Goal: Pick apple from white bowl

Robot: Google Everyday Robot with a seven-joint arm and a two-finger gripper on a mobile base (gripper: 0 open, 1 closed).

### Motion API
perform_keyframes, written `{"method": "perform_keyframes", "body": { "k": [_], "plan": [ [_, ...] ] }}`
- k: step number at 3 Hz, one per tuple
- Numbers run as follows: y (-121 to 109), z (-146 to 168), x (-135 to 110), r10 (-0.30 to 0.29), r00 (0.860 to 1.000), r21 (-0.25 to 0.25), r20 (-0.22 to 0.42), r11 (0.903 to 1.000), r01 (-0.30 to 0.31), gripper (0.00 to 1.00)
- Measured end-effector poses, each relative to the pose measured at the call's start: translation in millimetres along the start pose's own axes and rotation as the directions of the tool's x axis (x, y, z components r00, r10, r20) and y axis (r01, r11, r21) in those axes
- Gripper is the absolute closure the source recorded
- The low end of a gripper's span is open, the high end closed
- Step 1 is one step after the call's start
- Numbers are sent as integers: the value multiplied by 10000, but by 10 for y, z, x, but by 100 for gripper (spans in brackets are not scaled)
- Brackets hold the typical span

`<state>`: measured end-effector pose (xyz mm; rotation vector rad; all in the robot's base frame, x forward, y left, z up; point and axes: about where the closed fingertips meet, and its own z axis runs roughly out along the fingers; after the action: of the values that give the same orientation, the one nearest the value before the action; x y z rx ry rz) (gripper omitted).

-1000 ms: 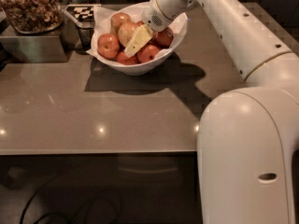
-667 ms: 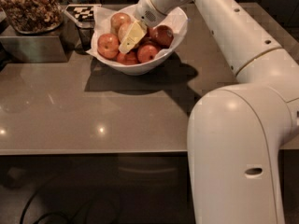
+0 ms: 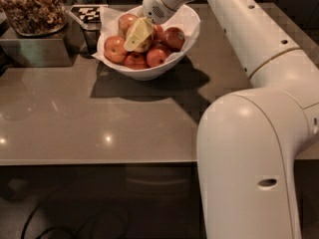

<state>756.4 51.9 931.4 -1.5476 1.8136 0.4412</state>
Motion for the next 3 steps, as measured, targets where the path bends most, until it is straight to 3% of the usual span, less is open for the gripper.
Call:
{"method": "perform_keyframes", "body": {
  "k": [3],
  "plan": [
    [0,1,0,0,10000,-2,0,10000,0,89]
  ]
}}
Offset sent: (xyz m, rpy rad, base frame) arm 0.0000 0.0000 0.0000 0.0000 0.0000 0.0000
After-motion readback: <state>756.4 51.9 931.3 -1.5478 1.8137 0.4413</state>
